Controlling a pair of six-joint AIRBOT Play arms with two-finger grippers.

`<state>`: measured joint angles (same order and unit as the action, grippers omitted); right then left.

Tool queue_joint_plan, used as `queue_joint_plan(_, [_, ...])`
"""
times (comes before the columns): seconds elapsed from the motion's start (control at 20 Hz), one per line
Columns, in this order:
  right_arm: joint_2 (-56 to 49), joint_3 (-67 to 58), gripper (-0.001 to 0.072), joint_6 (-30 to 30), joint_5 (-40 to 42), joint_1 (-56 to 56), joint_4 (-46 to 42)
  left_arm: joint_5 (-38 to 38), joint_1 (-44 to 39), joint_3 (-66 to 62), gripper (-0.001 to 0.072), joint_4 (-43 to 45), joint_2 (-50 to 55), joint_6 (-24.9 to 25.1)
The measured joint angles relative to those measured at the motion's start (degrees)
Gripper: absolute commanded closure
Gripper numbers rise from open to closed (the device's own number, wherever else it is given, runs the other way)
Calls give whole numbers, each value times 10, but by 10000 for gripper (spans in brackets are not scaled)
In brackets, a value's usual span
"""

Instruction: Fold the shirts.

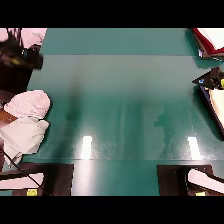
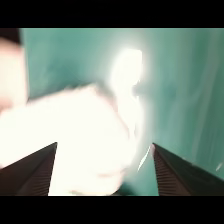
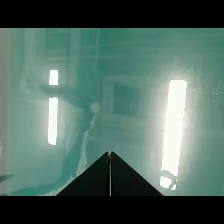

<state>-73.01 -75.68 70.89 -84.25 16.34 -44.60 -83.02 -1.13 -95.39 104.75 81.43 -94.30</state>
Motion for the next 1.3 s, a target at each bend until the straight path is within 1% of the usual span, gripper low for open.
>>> queue_joint_plan(0.15, [0, 0, 694, 0, 0, 0, 0, 37, 56, 122, 44, 8, 0, -18])
queue_joint_plan(0.35, [0, 0, 694, 0, 0, 0, 0, 111, 87, 242, 46, 11, 0, -34])
queue_joint_plan(0.4, [0, 0, 694, 0, 0, 0, 0, 129, 90, 259, 86, 10, 0, -37])
queue_joint_plan(0.45, [0, 0, 694, 0, -1, 0, 0, 143, 93, 272, 334, 10, 0, -42])
queue_joint_plan(0.5, [0, 0, 694, 0, -5, 0, 0, 153, 94, 280, 605, 10, -1, -47])
queue_joint_plan(0.55, [0, 0, 694, 0, -9, 0, 0, 162, 96, 284, 672, 7, -1, -50])
queue_joint_plan(0.75, [0, 0, 694, 0, -13, 0, 0, 164, 97, 253, 681, -3, -7, -55])
queue_joint_plan(0.9, [0, -12, 694, 0, -17, 0, 0, 147, 73, 185, 680, -11, -38, -35])
queue_joint_plan(1.05, [0, -52, 694, 0, -18, 0, 0, 96, 23, 91, 680, -29, -88, -5])
queue_joint_plan(1.15, [0, -87, 694, 0, -17, 0, 0, 55, -21, 31, 681, -61, -121, 15])
queue_joint_plan(1.3, [0, -138, 694, 0, -15, 0, 0, 9, -94, -54, 681, -92, -153, 31])
